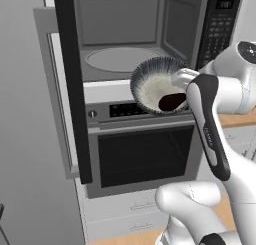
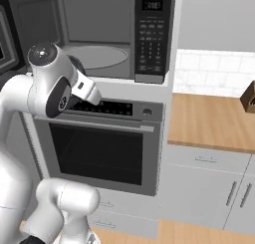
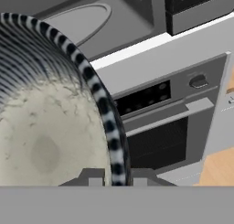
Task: Pick the avocado from the sink and place it in the bowl. Then pick the bowl and place it in the microwave. Then close the microwave door and press the start button.
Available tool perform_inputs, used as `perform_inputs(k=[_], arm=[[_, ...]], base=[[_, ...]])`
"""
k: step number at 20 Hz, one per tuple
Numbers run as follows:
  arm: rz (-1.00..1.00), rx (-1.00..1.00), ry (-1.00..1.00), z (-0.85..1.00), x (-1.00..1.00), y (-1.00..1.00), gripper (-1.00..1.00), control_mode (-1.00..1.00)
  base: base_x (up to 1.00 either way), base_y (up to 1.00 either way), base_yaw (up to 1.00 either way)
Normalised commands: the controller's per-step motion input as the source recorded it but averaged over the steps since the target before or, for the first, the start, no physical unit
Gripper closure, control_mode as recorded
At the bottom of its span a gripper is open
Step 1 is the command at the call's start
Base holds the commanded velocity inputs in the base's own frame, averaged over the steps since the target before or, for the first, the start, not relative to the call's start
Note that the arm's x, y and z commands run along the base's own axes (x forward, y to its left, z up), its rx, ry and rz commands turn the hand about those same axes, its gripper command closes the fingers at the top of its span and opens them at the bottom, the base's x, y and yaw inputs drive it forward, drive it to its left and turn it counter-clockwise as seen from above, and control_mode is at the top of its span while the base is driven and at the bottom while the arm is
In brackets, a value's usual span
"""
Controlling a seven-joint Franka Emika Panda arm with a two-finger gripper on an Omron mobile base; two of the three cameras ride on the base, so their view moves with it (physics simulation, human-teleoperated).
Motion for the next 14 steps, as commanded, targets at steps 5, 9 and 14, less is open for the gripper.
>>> perform_inputs(k=[5,9,14], arm=[[0.00,0.00,0.00,0.00,0.00,0.00,1.00,1.00],[0.00,0.00,-0.05,0.14,0.00,0.04,1.00,-1.00],[-0.02,0.01,-0.09,0.94,0.58,0.24,1.00,-1.00]], base=[[0.04,0.00,0.03],[0.00,0.04,0.00],[0.00,0.00,0.00]])
